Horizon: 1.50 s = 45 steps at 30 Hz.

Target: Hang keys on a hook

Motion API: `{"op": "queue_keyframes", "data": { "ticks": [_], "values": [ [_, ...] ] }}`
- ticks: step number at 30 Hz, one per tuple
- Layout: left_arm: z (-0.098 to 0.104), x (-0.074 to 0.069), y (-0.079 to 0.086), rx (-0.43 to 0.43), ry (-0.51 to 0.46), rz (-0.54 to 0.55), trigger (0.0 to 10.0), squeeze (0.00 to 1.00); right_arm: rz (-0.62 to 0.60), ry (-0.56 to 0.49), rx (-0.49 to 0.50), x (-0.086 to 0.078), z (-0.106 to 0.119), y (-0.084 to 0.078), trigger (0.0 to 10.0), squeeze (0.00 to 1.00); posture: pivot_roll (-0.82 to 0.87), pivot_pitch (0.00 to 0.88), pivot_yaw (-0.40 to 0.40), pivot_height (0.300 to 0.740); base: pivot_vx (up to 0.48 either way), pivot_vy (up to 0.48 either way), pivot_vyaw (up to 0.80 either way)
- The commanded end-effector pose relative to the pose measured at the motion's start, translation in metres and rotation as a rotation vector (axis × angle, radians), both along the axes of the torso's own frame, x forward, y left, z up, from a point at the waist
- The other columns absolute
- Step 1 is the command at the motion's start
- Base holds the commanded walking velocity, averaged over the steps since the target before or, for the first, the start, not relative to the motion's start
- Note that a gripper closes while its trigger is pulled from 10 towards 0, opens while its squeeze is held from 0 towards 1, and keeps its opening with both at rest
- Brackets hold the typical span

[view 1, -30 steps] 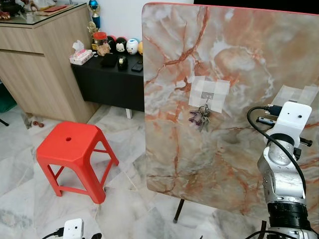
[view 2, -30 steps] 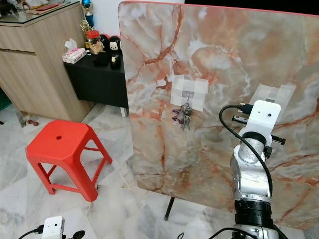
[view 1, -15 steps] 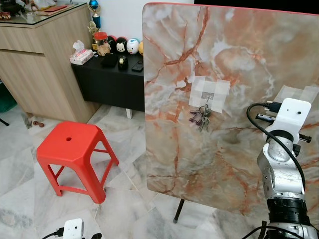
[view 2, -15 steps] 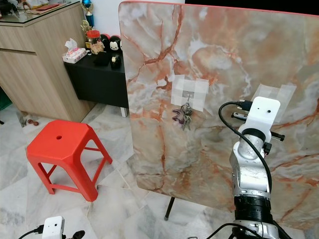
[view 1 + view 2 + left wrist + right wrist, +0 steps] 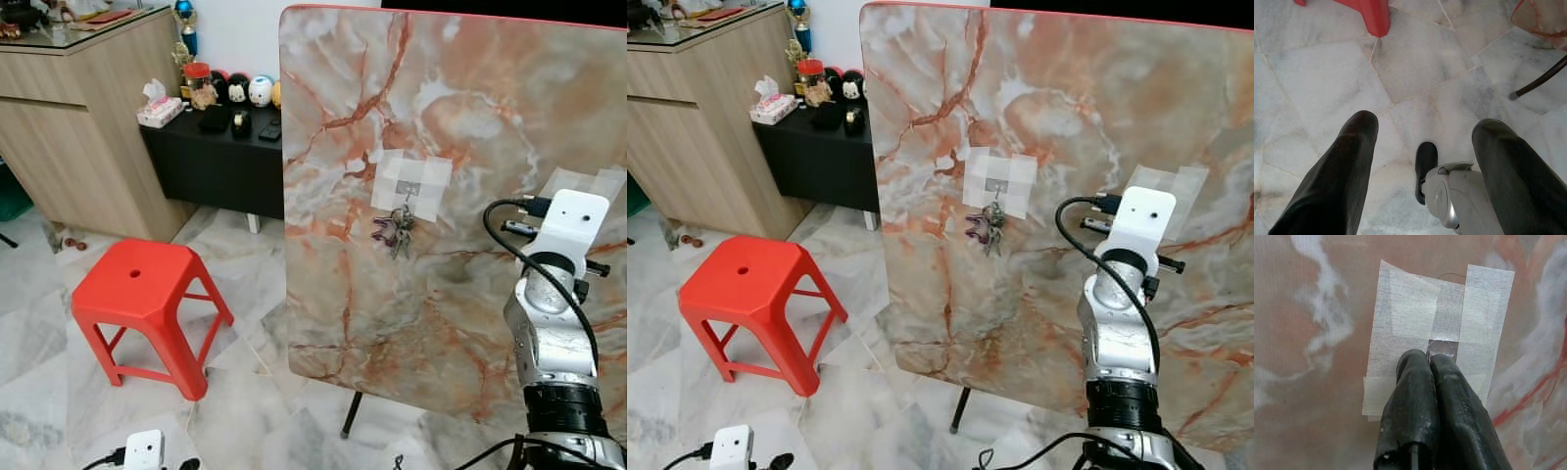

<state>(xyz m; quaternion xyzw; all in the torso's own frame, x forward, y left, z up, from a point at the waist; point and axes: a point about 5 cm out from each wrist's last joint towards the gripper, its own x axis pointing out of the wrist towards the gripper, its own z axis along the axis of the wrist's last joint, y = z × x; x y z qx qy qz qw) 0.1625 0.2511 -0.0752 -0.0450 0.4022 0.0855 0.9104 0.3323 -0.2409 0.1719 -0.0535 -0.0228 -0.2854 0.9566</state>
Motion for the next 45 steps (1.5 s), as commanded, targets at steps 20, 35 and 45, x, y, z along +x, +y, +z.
{"op": "queue_keyframes", "data": {
  "ticks": [20,35,45],
  "values": [
    [-0.001,-0.003,0.001,0.010,0.020,-0.005,10.0,0.00,-0.020,0.053,-0.003,0.008,-0.001,-0.009,10.0,0.00,-0.01,0.000,-0.040,0.740,0.000,0.000,0.00],
    [-0.001,-0.002,0.001,0.003,0.003,-0.001,10.0,0.00,0.078,0.081,-0.026,0.015,-0.002,0.000,10.0,0.00,-0.01,0.000,-0.041,0.740,0.000,0.000,0.00],
    [-0.001,-0.003,0.001,0.012,0.016,-0.005,10.0,0.00,0.085,0.090,-0.033,0.015,-0.003,0.000,10.0,0.00,-0.01,0.000,-0.041,0.740,0.000,0.000,0.00]
  ]
}}
